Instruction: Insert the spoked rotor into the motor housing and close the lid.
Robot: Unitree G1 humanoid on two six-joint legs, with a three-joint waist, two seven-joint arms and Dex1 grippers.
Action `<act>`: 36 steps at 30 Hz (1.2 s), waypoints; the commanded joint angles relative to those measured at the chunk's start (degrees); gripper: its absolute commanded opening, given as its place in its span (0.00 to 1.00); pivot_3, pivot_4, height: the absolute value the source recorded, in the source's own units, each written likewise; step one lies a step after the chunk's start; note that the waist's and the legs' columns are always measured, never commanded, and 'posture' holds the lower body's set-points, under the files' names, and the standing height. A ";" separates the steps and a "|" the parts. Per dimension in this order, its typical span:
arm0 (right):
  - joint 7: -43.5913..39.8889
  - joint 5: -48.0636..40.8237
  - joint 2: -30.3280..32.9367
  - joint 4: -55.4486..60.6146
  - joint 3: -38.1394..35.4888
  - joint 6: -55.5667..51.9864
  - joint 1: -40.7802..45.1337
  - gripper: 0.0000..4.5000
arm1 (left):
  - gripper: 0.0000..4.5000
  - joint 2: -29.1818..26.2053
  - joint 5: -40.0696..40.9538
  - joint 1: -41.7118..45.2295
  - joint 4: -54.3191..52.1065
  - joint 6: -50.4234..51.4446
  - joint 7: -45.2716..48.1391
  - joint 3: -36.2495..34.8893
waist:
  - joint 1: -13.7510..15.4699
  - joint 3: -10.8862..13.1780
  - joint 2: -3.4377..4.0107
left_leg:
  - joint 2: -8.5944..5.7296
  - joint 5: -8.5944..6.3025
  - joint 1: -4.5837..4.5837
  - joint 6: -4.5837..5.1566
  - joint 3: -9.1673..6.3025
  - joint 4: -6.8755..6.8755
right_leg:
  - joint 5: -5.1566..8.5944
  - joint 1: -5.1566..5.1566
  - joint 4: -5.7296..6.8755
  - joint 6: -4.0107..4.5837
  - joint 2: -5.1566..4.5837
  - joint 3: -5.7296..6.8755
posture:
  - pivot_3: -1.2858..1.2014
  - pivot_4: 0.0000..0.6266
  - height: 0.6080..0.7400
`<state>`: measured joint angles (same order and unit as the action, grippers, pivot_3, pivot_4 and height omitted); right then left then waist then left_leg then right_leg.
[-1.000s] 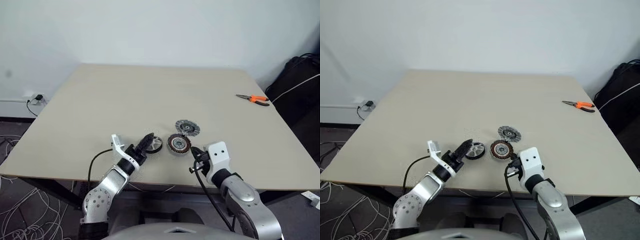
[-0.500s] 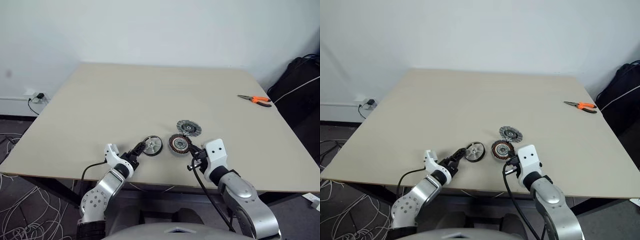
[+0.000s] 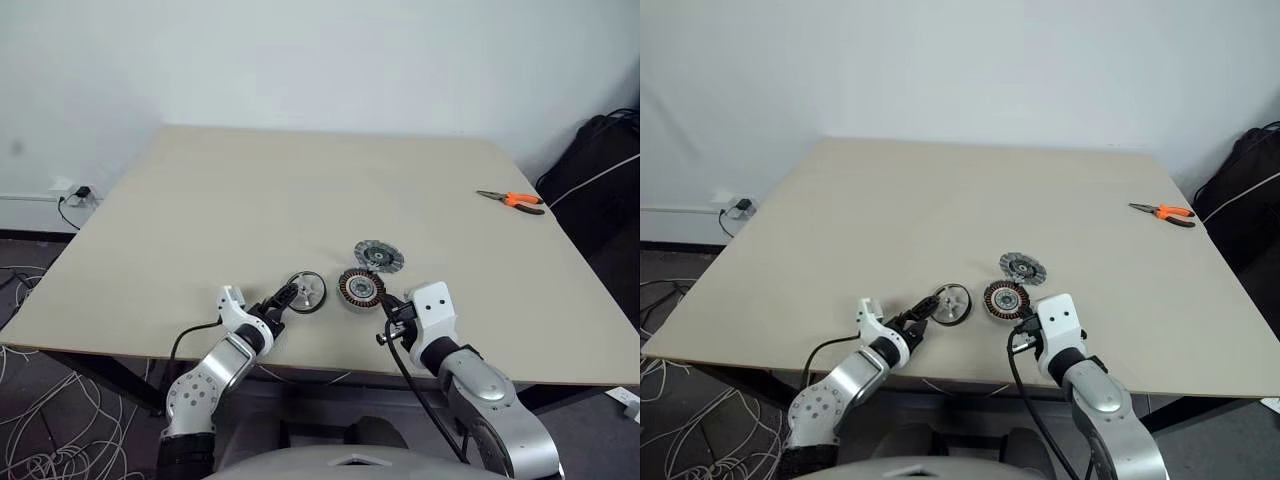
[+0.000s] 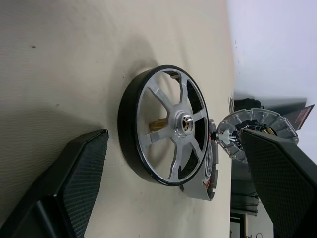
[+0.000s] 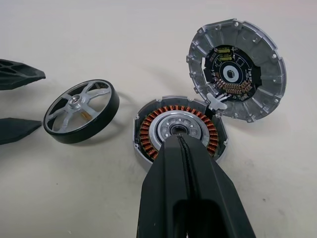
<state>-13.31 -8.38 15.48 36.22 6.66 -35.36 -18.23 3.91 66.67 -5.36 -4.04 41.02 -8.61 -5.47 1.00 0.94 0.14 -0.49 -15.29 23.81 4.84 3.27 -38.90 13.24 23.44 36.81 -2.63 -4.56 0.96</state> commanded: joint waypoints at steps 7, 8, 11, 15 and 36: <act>0.31 -0.22 -0.33 2.02 -0.81 0.34 1.19 0.00 | 1.00 6.71 0.11 4.90 4.42 0.47 2.75 3.08 | 0.06 0.00 0.01 | -0.01 0.00 0.02 0.00 0.00 0.00 | -0.01 0.01 -0.02 0.01 0.00 0.02 | 0.52 0.00 1.00; 0.34 -0.15 -0.31 2.05 -0.80 0.35 1.11 0.00 | 1.00 6.61 0.15 4.94 4.58 0.45 2.87 3.12 | 0.04 0.00 0.00 | -0.01 0.00 0.03 0.00 0.00 0.00 | -0.01 0.03 -0.03 0.01 0.01 0.01 | 0.52 0.00 1.00; 0.41 -0.16 -0.37 2.19 -0.83 0.37 0.91 0.00 | 1.00 6.55 0.18 4.93 4.75 0.37 3.04 3.09 | 0.03 0.00 0.01 | 0.00 0.00 0.06 0.00 0.00 0.02 | -0.01 0.07 -0.04 0.01 0.01 0.00 | 0.52 0.00 1.00; 0.47 -0.17 -0.37 2.24 -0.91 0.33 0.85 0.00 | 1.00 6.74 0.02 5.04 5.21 0.11 3.03 2.98 | 0.01 0.00 0.01 | 0.00 0.00 0.06 0.00 0.00 0.02 | -0.01 0.07 -0.04 0.01 -0.01 -0.01 | 0.52 0.00 1.00; 0.69 -0.23 -0.08 2.73 -0.86 -0.11 0.52 0.00 | 0.57 7.99 -0.50 8.75 12.40 0.73 6.87 3.32 | 0.23 -0.01 0.04 | -0.01 0.00 0.13 0.00 0.00 0.02 | -0.05 0.12 -0.07 -0.08 -0.12 0.09 | 0.52 0.00 1.00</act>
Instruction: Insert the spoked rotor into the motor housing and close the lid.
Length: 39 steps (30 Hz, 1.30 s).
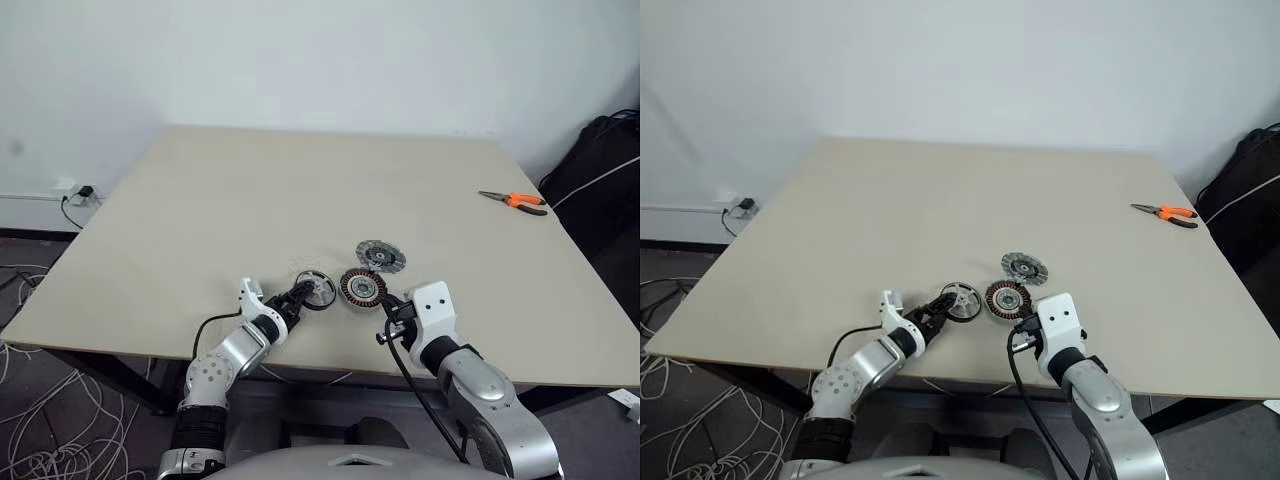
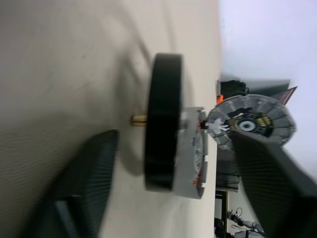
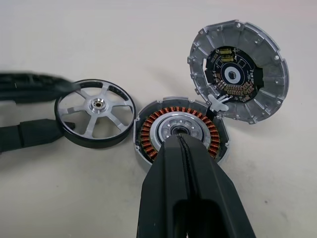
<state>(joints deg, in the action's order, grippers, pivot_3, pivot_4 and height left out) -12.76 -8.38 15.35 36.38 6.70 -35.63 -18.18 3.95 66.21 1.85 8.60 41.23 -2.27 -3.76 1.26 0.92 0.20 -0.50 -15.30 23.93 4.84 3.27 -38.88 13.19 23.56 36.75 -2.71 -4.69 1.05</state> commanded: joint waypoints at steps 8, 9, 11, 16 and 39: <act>0.31 -0.28 -0.08 2.43 -0.77 0.17 0.59 0.00 | 0.10 7.74 -0.57 1.80 0.30 0.37 0.71 1.24 | -0.28 0.00 -0.04 | 0.01 -0.01 0.08 0.02 0.00 0.02 | 0.00 0.05 -0.10 0.01 0.01 -0.03 | 0.52 0.00 1.00; 0.30 -0.29 -0.09 2.43 -0.76 0.19 0.57 0.00 | 0.10 7.71 -0.57 1.75 0.25 0.18 0.73 1.18 | -0.30 0.00 -0.04 | 0.01 -0.01 0.08 0.02 0.00 0.02 | 0.00 0.06 -0.10 0.01 0.00 -0.02 | 0.52 0.00 1.00; 0.29 -0.30 -0.09 2.42 -0.74 0.22 0.50 0.00 | 0.10 7.68 -0.55 1.63 -0.05 -0.44 0.91 0.89 | -0.37 0.00 -0.04 | 0.01 -0.02 0.07 0.02 0.00 0.02 | 0.00 0.06 -0.07 0.01 0.00 -0.02 | 0.52 0.00 1.00; 0.30 -0.36 -0.10 2.58 -0.86 0.24 0.28 0.00 | 0.10 8.34 0.78 0.14 -5.15 -5.97 7.88 -0.30 | -0.42 0.07 -0.03 | 0.03 -0.01 0.08 0.02 -0.01 0.03 | -0.01 0.10 -0.06 0.02 0.00 -0.01 | 0.52 0.00 1.00; 1.55 -0.89 -0.25 5.90 -3.80 0.59 -4.28 0.00 | 0.10 6.28 -3.49 7.23 2.70 5.49 19.43 10.58 | -0.34 0.02 0.08 | 0.02 -0.04 0.23 0.09 -0.01 0.02 | -0.02 0.10 -0.33 0.01 0.14 0.06 | 0.52 0.00 1.00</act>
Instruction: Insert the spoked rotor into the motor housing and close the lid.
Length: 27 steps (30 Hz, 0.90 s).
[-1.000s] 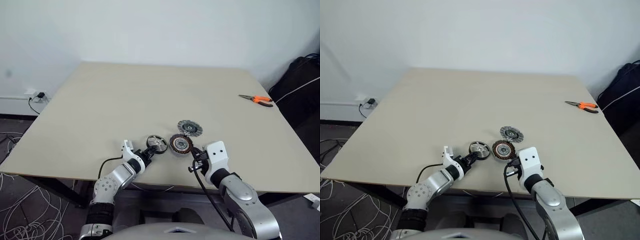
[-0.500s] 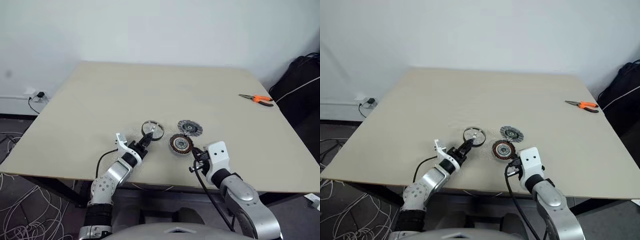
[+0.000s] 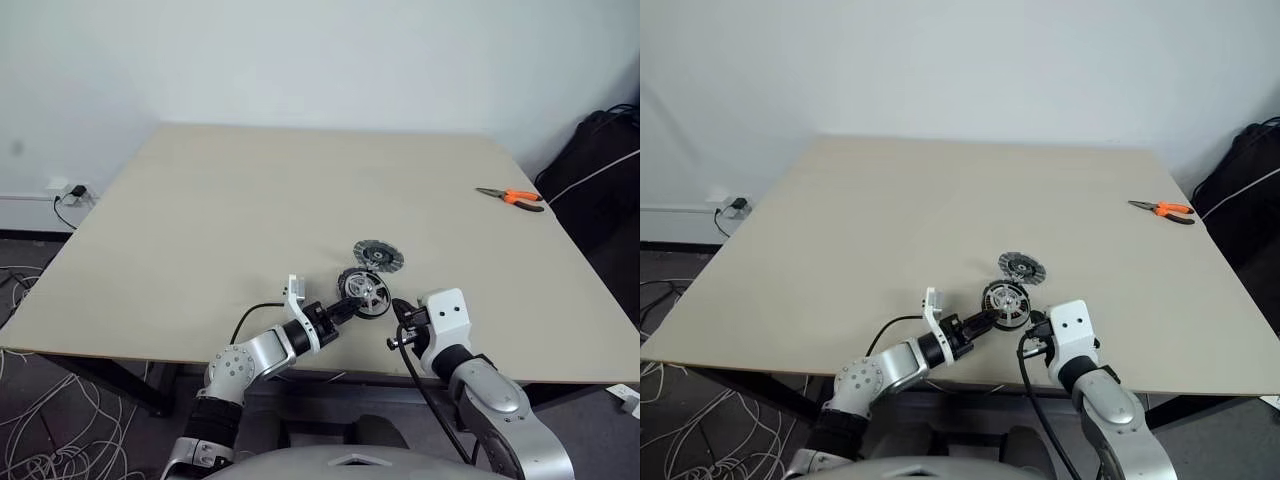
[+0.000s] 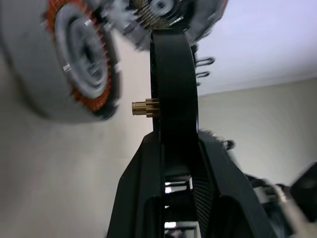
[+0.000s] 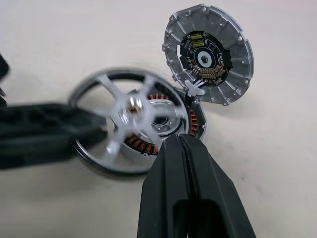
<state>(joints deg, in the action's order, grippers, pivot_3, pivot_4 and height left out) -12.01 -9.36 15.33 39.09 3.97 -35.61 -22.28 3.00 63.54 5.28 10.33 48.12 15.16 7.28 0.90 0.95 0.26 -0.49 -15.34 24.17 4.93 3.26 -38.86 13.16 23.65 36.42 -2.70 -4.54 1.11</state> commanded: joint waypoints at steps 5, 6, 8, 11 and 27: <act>1.30 0.07 -0.26 3.65 -1.00 0.59 -0.75 0.00 | 0.10 8.54 -1.53 5.66 2.87 -2.29 3.20 -1.36 | 0.09 0.00 0.00 | -0.01 0.00 0.01 0.00 0.00 -0.03 | -0.02 -0.01 -0.01 -0.03 -0.01 -0.01 | 0.52 0.00 1.00; 1.40 0.08 -0.28 3.73 -0.92 0.60 -0.83 0.00 | 0.10 8.77 -1.54 5.95 3.18 -2.44 3.33 -1.63 | 0.09 -0.01 0.01 | -0.01 0.00 0.01 0.00 0.00 -0.03 | -0.02 -0.01 -0.02 -0.03 -0.02 -0.01 | 0.52 0.00 1.00; 1.52 0.10 -0.29 3.81 -0.80 0.58 -0.88 0.00 | 0.10 9.13 -1.41 6.55 3.67 -2.65 3.64 -1.90 | 0.06 -0.01 0.02 | -0.01 0.00 0.01 0.00 0.00 -0.03 | -0.02 -0.02 -0.03 -0.03 -0.02 -0.02 | 0.52 0.00 1.00; 1.67 0.10 -0.37 3.88 -0.62 0.52 -0.80 0.00 | 0.10 9.57 -1.63 7.49 5.06 -3.06 3.88 -1.90 | 0.11 -0.01 0.01 | 0.00 0.00 0.01 0.01 0.00 -0.03 | -0.02 -0.01 -0.02 -0.02 -0.01 -0.03 | 0.52 0.00 1.00; 1.98 0.09 -0.47 4.03 -0.45 0.45 -0.42 0.00 | 0.10 12.29 -6.00 11.88 14.45 -4.78 5.68 -1.92 | 0.17 -0.01 -0.01 | -0.02 0.04 0.00 0.13 0.01 -0.17 | -0.08 -0.11 -0.02 -0.13 0.08 0.11 | 0.52 0.00 1.00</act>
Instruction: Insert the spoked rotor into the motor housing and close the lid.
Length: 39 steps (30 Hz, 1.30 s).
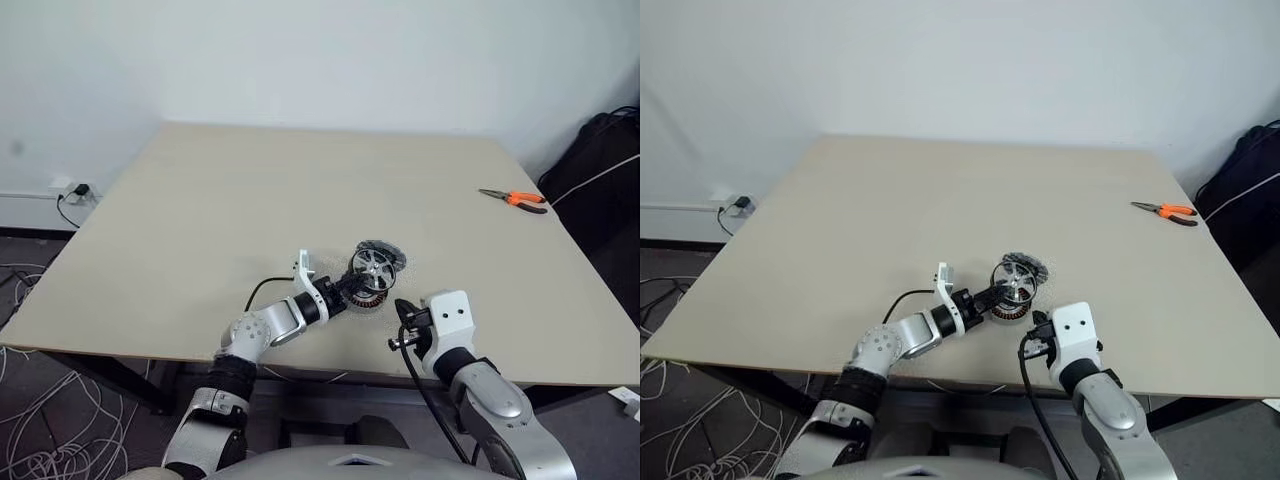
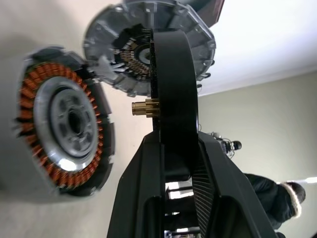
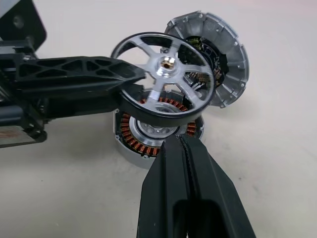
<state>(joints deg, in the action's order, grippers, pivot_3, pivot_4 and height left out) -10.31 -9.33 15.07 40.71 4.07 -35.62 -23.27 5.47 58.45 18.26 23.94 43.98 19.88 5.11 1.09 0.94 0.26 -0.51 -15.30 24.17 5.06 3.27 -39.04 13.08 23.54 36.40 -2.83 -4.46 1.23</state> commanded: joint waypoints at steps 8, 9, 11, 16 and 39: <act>0.73 0.06 -0.31 2.58 -0.75 0.55 0.21 0.00 | 0.10 10.18 -3.60 -0.82 3.38 -1.45 -0.16 -0.89 | 0.02 0.00 0.00 | 0.01 -0.02 0.00 -0.02 -0.01 -0.03 | -0.03 -0.01 0.01 -0.04 -0.04 0.02 | 0.52 0.00 1.00; 0.74 0.06 -0.32 2.57 -0.74 0.55 0.21 0.00 | 0.10 10.19 -3.82 -0.82 3.59 -1.67 -0.19 -1.04 | 0.02 0.00 0.00 | 0.01 -0.02 0.00 -0.02 -0.01 -0.03 | -0.03 -0.01 0.01 -0.04 -0.04 0.02 | 0.52 0.00 1.00; 0.76 0.06 -0.33 2.56 -0.74 0.54 0.23 0.00 | 0.10 10.29 -4.13 -0.78 3.83 -1.87 -0.20 -1.31 | 0.03 0.00 0.00 | 0.01 -0.02 0.00 -0.02 -0.01 -0.03 | -0.03 -0.01 0.01 -0.04 -0.06 0.01 | 0.52 0.00 1.00; 0.74 0.11 -0.26 2.55 -0.71 0.60 0.25 0.00 | 0.10 10.78 -4.62 -0.70 4.31 -1.37 0.05 -1.94 | 0.10 0.00 0.00 | 0.00 -0.02 0.01 -0.02 -0.01 -0.04 | -0.04 -0.01 0.01 -0.05 -0.07 0.01 | 0.52 0.00 1.00; 0.88 0.14 -0.32 2.21 -0.55 0.84 0.15 0.00 | 0.99 10.20 -4.77 -3.70 -2.82 2.24 -0.51 -5.56 | 0.02 -0.03 -0.02 | 0.01 -0.02 -0.04 0.02 -0.01 -0.10 | -0.08 -0.07 0.04 -0.08 -0.05 -0.01 | 0.52 0.00 1.00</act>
<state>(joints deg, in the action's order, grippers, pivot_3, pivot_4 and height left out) -9.63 -9.31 15.01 40.88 4.07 -35.60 -23.79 8.37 52.38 21.04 26.18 46.21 19.09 -1.20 1.11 0.91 0.23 -0.50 -15.32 24.13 5.08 3.26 -39.13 13.00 23.48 36.44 -2.91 -4.51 1.20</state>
